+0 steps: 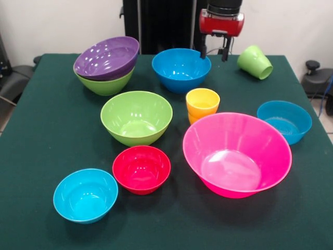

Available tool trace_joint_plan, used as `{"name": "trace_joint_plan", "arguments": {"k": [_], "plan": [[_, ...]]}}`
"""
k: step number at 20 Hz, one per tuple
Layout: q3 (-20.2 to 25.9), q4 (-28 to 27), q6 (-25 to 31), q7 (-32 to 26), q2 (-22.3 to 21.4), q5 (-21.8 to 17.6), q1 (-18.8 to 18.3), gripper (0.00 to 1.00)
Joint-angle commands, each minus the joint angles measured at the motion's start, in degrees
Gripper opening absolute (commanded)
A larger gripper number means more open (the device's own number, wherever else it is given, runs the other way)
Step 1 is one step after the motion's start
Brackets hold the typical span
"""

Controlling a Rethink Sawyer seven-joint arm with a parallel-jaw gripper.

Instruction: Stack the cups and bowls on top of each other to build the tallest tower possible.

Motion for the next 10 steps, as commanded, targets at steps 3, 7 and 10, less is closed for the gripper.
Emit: {"name": "trace_joint_plan", "arguments": {"k": [3,7,10], "plan": [[2.6,-2.6,0.3,8.7,5.3,2.6,0.6,1.00],[2.0,-4.0,-2.6,8.8,8.9,2.2,1.0,1.00],[2.3,-4.5,-4.7,8.8,11.3,1.5,0.2,1.00]]}}
